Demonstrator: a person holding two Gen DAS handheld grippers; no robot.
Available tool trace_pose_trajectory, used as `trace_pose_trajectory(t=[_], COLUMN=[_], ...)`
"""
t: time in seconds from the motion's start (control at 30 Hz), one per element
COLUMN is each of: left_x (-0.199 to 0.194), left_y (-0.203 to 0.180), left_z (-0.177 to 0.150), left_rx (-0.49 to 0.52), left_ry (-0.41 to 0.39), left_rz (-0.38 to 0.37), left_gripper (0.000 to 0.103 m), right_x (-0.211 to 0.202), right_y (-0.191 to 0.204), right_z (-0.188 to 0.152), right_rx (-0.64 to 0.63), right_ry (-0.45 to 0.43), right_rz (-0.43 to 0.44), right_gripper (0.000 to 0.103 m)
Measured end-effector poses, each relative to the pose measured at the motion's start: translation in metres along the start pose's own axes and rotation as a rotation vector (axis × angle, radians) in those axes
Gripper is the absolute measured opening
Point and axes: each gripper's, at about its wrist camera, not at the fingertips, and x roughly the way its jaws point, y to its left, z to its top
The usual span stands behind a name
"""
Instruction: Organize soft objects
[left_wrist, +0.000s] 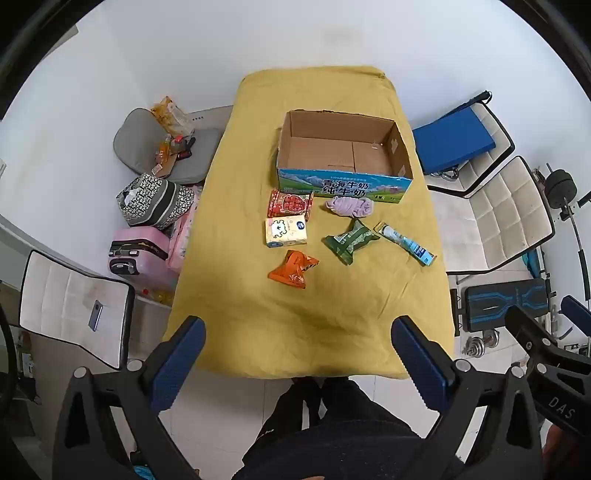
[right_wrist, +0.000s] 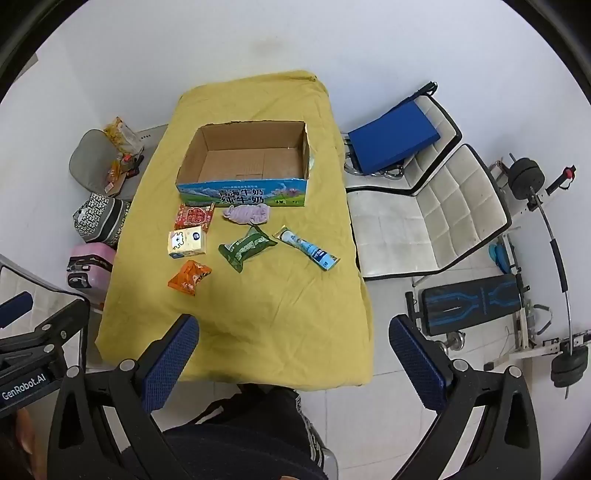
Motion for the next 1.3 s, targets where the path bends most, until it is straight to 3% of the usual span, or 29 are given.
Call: trace_pose_trajectory(t=[0.03, 0.37, 1.3], left_x=[0.0, 0.002, 0.001], left_y=[0.0, 0.009, 0.005], left_z=[0.0, 0.001, 0.011], left_rx=[0.0, -0.011, -0.019], left_ry=[0.004, -0.011, -0.019], left_rz=[-0.004, -0.012, 0.004], left_gripper=[0.103, 0.103, 0.103], right_x=[0.0, 0.003, -0.003], right_y=[0.001, 0.001, 0.004], right_z=[0.0, 0.018, 0.017], right_rx=[-0.011, -0.022, -0.022], right_ry=[0.002, 0.002, -0.041], right_rz=[-0.028, -0.013, -0.007], right_gripper=[0.103, 0.103, 0.103])
